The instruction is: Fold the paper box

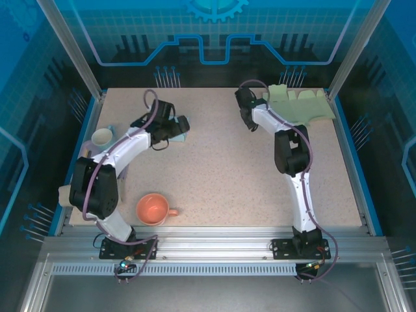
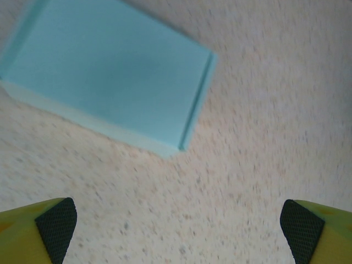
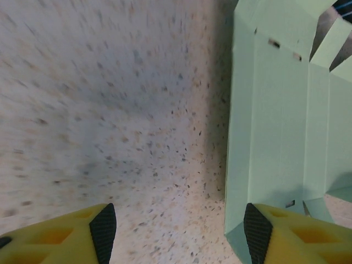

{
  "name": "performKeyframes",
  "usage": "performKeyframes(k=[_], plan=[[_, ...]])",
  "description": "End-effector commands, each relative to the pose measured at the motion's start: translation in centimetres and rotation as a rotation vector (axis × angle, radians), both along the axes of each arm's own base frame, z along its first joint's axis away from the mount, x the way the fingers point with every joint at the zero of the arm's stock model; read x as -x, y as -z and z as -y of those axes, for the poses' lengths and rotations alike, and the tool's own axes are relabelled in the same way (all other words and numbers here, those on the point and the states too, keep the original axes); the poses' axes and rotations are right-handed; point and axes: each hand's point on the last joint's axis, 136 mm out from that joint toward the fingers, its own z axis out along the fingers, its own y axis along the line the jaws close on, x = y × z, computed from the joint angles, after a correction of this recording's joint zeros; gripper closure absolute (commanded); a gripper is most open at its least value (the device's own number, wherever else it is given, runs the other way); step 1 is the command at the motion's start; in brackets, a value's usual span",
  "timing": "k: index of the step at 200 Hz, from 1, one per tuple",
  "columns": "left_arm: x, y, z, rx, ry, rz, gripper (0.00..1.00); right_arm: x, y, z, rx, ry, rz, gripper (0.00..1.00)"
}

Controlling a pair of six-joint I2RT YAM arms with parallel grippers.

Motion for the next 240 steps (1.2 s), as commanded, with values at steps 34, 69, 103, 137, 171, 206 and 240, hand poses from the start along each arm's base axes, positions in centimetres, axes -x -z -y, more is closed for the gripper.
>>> performKeyframes(k=[34, 69, 103, 137, 171, 206, 240], plan=[[1.0, -1.6, 0.9, 0.014, 0.005, 0.102, 0.01, -1.6, -0.2, 5.8, 0.199, 0.046, -0.02, 0.37], [1.6, -1.5, 1.6, -0.002, 0.028, 0.109, 0.01, -1.7, 1.0, 7.0, 0.18, 0.079, -0.021, 0.4], [1.8, -1.8, 2.1, -0.013, 0.039, 0.117, 0.01, -2.0, 1.4, 7.0, 0.185, 0.068, -0.021, 0.51], [2.0, -1.7, 2.1, -0.019, 0.038, 0.116, 0.01, -2.1, 0.7, 7.1, 0.181, 0.078, 0.007, 0.82], [2.3, -2.4, 3.0, -0.008, 0.067, 0.154, 0.01, -1.6, -4.9, 6.0, 0.016, 0.125, 0.133, 1.0], [2.9, -3.8, 4.2, -0.006, 0.119, 0.217, 0.02, 1.2, -14.5, 3.4, -0.424, 0.242, 0.33, 1.0], [4.7, -5.6, 5.9, -0.02, 0.199, 0.312, 0.02, 7.2, -22.2, 2.0, -0.959, 0.399, 0.534, 1.0]])
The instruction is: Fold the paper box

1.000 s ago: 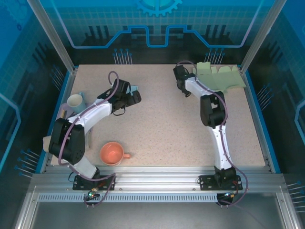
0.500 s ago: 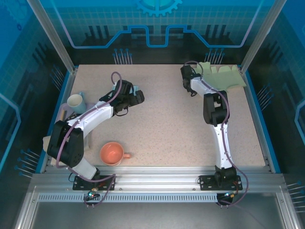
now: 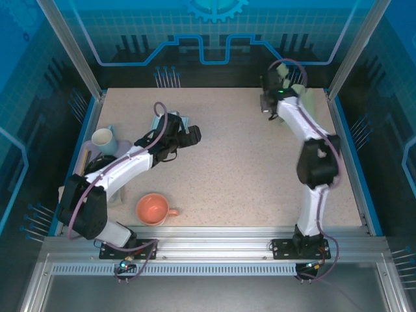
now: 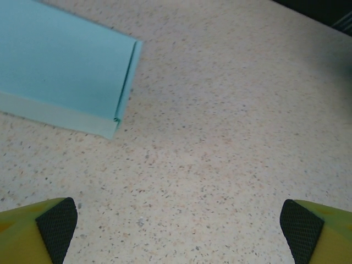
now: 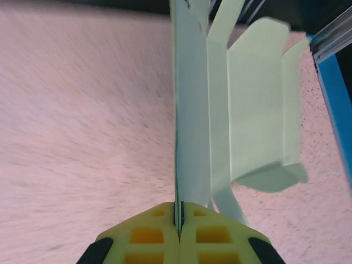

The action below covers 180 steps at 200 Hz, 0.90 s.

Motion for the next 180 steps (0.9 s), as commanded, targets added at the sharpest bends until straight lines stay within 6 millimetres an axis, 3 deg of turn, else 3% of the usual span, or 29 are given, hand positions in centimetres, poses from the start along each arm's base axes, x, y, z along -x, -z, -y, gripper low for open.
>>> performKeyframes(k=[1, 21, 56, 78, 110, 135, 152, 180], plan=[[0.9, -2.5, 1.0, -0.021, 0.057, 0.116, 0.02, 4.0, -6.4, -1.4, -0.483, 0.116, 0.198, 1.0], [1.9, -3.9, 1.8, -0.038, 0.096, 0.178, 0.02, 8.1, -8.7, -0.9, -0.681, 0.273, 0.26, 1.0], [4.2, -6.6, 5.6, -0.078, 0.232, 0.331, 0.02, 14.6, -9.5, -1.2, -0.774, 0.541, 0.258, 1.0], [6.0, -8.6, 9.6, -0.167, 0.34, 0.561, 0.01, 16.9, -9.1, -2.8, -0.88, 0.605, 0.251, 1.0], [10.0, -8.1, 15.6, -0.295, 0.534, 0.912, 0.01, 18.6, -9.5, -4.3, -0.967, 0.671, 0.265, 1.0], [9.6, -7.6, 18.0, -0.379, 0.518, 0.973, 0.01, 19.8, -9.7, -4.9, -0.99, 0.724, 0.271, 1.0], [7.5, -8.6, 17.8, -0.419, 0.344, 0.98, 0.01, 20.1, -9.6, -5.2, -0.999, 0.739, 0.279, 1.0], [5.6, -8.8, 18.9, -0.41, 0.238, 0.978, 0.01, 20.4, -9.3, -5.6, -1.021, 0.739, 0.277, 1.0]])
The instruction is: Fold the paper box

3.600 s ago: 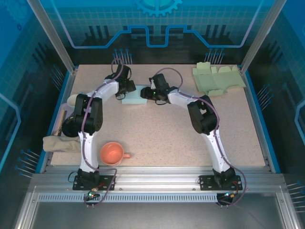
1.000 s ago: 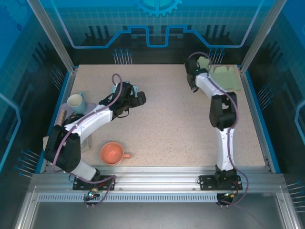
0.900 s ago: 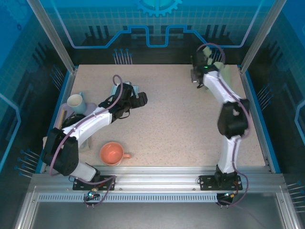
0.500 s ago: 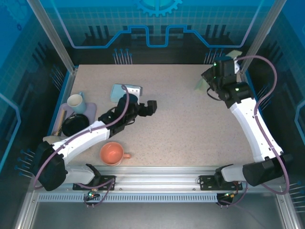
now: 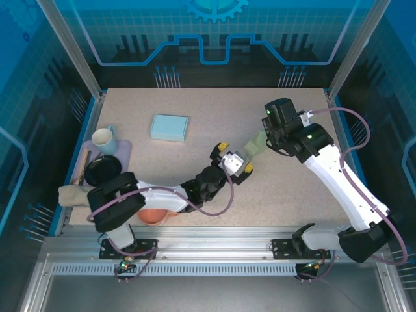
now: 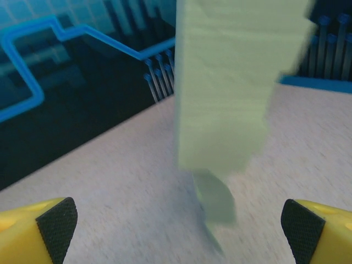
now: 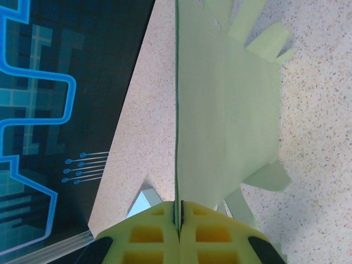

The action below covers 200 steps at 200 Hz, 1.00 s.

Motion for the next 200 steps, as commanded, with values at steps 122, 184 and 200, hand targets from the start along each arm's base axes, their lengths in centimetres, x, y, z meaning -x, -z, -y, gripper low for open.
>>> performKeyframes(k=[122, 184, 200], plan=[[-2.3, -6.5, 3.7, 0.227, -0.198, 0.15, 0.01, 1.4, 0.8, 0.8, -0.056, 0.079, 0.012, 1.0], [-3.2, -5.3, 2.1, 0.192, -0.223, 0.094, 0.22, 2.4, 1.1, 2.4, -0.026, 0.079, 0.019, 1.0], [-3.1, -5.1, 1.4, 0.182, -0.223, 0.088, 0.43, 2.5, 1.0, 2.4, -0.025, 0.064, 0.016, 1.0]])
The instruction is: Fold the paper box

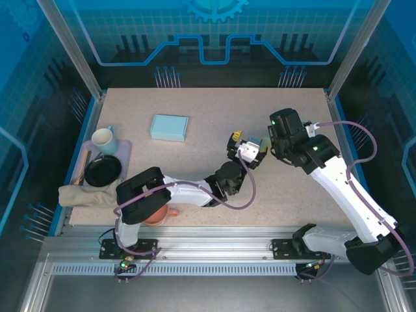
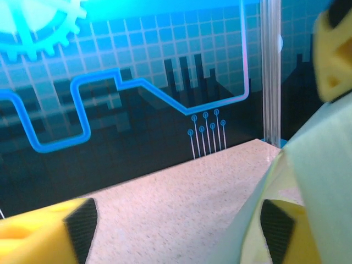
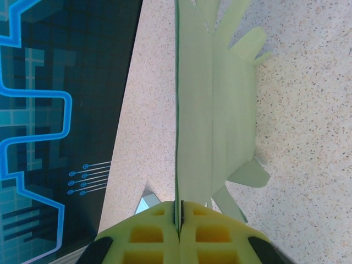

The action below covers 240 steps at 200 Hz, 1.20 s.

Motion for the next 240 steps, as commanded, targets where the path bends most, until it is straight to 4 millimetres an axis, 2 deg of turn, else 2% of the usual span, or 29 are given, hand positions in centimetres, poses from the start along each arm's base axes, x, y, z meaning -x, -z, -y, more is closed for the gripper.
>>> performKeyframes(k=[1, 22, 76, 87, 114, 127, 154, 177, 193, 210, 217, 240], plan=[[-0.2, -0.6, -1.8, 0.013, -0.027, -0.012, 0.44, 0.3, -0.2, 0.9, 0.022, 0.002, 0.008, 1.0], [0.2, -0.7, -2.2, 0.006, 0.001, -0.012, 0.58, 0.3, -0.2, 1.1, 0.03, -0.005, 0.007, 1.0], [1.9, -1.2, -1.8, -0.042, 0.126, -0.005, 0.91, -0.6, -0.1, 1.0, 0.066, -0.053, -0.007, 1.0], [2.2, -1.3, -1.7, -0.06, 0.156, -0.014, 1.0, -1.0, -0.4, 1.0, 0.095, -0.08, -0.003, 0.91], [2.0, -1.2, -2.6, -0.08, 0.185, -0.069, 1.0, -2.6, -2.3, 0.4, 0.208, -0.214, 0.071, 0.61], [1.3, -1.1, -3.7, -0.075, 0.162, -0.116, 1.0, -2.9, -3.3, 0.4, 0.26, -0.256, 0.116, 0.55], [-0.6, -1.3, -7.6, -0.001, 0.107, -0.258, 1.0, -3.3, -6.9, -0.4, 0.376, -0.389, 0.245, 0.5], [-1.0, -1.8, -10.7, 0.091, 0.13, -0.407, 1.0, -2.4, -10.3, -0.4, 0.499, -0.489, 0.32, 0.47], [0.0, -1.7, -12.0, 0.097, 0.154, -0.53, 1.0, -1.3, -11.9, -0.3, 0.57, -0.545, 0.368, 0.45], [1.9, -1.4, -13.1, 0.11, 0.171, -0.629, 0.98, 0.0, -13.2, -1.2, 0.653, -0.66, 0.464, 0.43], [2.5, -1.0, -13.8, 0.124, 0.165, -0.672, 0.95, 0.3, -13.4, -1.7, 0.691, -0.713, 0.497, 0.39], [3.9, -0.1, -16.4, 0.218, 0.121, -0.814, 0.9, 1.2, -13.4, -3.0, 0.755, -0.83, 0.559, 0.36]])
